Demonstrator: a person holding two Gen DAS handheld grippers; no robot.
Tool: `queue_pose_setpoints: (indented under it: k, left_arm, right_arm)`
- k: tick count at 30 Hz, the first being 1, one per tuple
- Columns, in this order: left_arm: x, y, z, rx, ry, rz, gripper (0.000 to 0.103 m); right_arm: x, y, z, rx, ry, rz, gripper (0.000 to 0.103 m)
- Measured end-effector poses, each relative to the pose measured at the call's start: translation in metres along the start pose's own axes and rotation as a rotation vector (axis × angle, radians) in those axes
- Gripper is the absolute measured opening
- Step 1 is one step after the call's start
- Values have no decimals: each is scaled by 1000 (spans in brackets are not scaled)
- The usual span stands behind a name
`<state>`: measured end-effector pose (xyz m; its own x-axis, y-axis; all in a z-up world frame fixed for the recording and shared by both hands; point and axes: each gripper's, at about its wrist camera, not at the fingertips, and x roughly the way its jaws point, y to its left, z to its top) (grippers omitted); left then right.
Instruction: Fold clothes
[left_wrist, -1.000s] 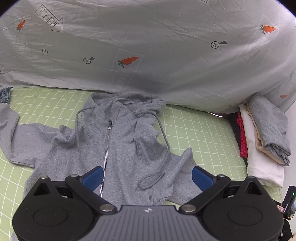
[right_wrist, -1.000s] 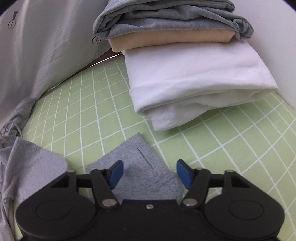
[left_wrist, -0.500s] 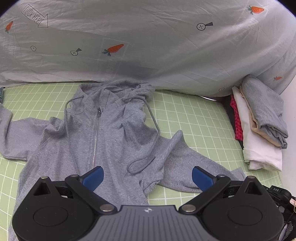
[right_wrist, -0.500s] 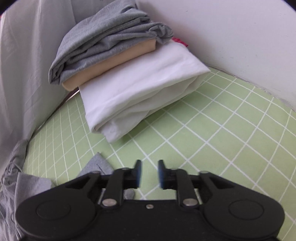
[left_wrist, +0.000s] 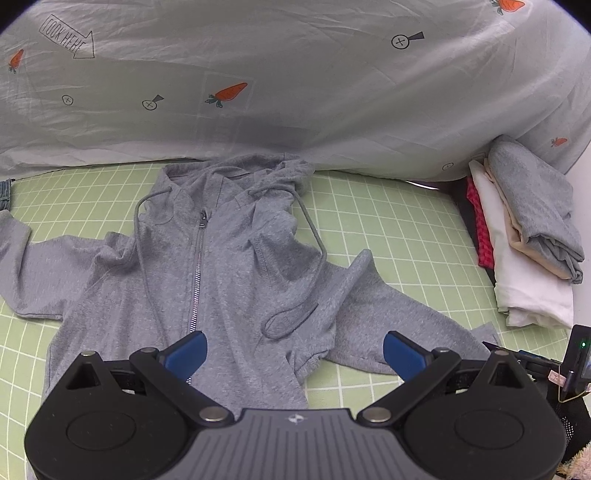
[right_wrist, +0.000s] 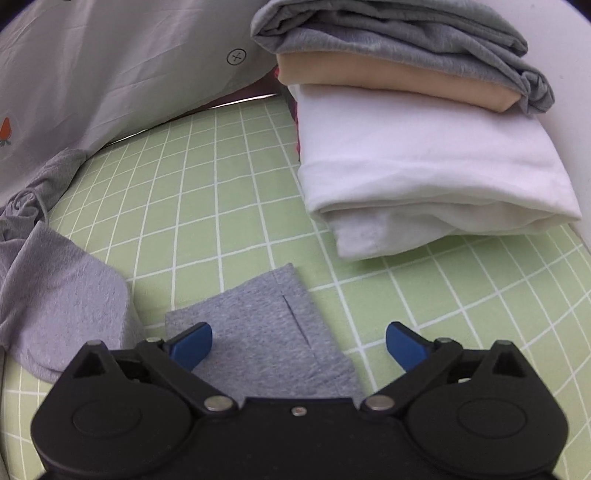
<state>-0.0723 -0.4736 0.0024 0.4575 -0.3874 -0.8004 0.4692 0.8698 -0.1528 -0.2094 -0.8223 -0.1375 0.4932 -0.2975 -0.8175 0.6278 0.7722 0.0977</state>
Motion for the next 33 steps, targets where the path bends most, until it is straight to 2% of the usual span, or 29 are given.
queue_pose_setpoints:
  k: [3,5,7,9,14,17,19,21,25,27,31,33]
  left_arm:
    - [1,0,2,1,-5,1,101]
    - [2,-1,2,3,-2,-5,101]
    - [3,-3,1,9,7,-10,101]
    - [4,-4,0,11,13,-15,101]
    - [3,-3,0,9,7,-20,101]
    - [3,-2,1,4,6,-21,101]
    - [3,-3,1,3,8,-21,101]
    - [3,-3,0,3,11,-24,101]
    - [3,-5,0,9,13,-27,101]
    - [2,-5,-1,13,10,-27,101]
    - [-1,-4,-2,9,-1,-18,101]
    - [-4,-1,-2,-4,-8,-11,101]
  right_arm:
    - [-1,4,1,-34,-3,-22,81]
    - [-4,7,0,-73,-16,3,67]
    - [-9,4,-3,-68,-41,23,26]
    - [-14,-3,-6,-36,-68,30,10]
    - [-42,-49,-19,209,-167,-87,8]
    - [-65,-80,-31,346,-218,-207,8]
    - [-80,-100,-43,424,-243,-319,8]
    - [-82,-115,-51,451,-222,-384,8]
    - [-82,-140,-72,615,-195,-338,10]
    - [-83,-139,-74,621,-211,-355,10]
    - [-95,-135,-73,640,-295,-409,9]
    - [-96,-134,-74,620,-297,-452,9]
